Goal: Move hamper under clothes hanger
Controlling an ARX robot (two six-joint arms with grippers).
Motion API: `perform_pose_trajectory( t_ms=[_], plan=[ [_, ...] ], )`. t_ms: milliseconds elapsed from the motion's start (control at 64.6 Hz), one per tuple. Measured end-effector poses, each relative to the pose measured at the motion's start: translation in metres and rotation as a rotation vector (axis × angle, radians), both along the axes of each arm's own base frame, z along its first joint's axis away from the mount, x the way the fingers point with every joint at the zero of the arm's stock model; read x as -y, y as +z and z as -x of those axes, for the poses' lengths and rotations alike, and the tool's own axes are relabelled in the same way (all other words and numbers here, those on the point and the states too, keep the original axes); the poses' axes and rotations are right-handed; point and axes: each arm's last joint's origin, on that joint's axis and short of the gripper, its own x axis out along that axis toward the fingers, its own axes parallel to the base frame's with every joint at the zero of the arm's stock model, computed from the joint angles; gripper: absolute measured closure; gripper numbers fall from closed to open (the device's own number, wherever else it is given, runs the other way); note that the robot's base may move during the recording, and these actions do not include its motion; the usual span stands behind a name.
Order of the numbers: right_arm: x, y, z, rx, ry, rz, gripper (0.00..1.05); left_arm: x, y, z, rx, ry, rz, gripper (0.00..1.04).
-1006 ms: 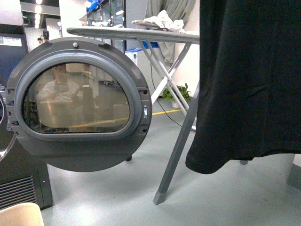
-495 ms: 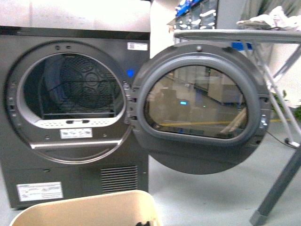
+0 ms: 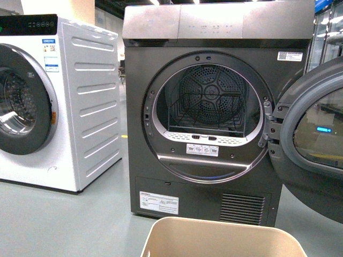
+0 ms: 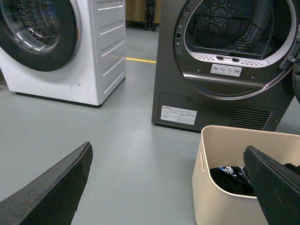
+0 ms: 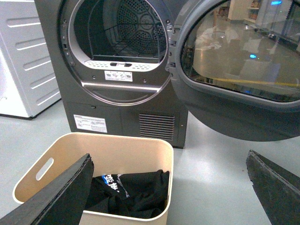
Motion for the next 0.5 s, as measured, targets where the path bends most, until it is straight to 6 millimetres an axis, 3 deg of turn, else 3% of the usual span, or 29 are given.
perform_pose_trajectory(
  t_ms=[294,325,340,402,495],
  plan=[
    [0.000,0.000,0.000,0.000,-0.003,0.000,0.08,0.000,0.000,0.000,-0.003,-0.004,0.000,0.07],
    [0.000,0.000,0.000,0.000,-0.003,0.000,0.08,0.000,-0.001,0.000,-0.064,-0.020,0.028,0.07],
    [0.000,0.000,0.000,0.000,-0.003,0.000,0.08,0.000,-0.001,-0.002,-0.176,-0.036,0.059,0.07],
    [0.000,0.000,0.000,-0.007,0.009,-0.002,0.08,0.000,0.002,-0.015,-0.392,-0.012,0.120,0.07],
    [0.001,0.004,-0.008,-0.233,0.172,-0.061,0.08,0.000,0.019,-0.044,-0.424,0.004,0.147,0.07]
  ],
)
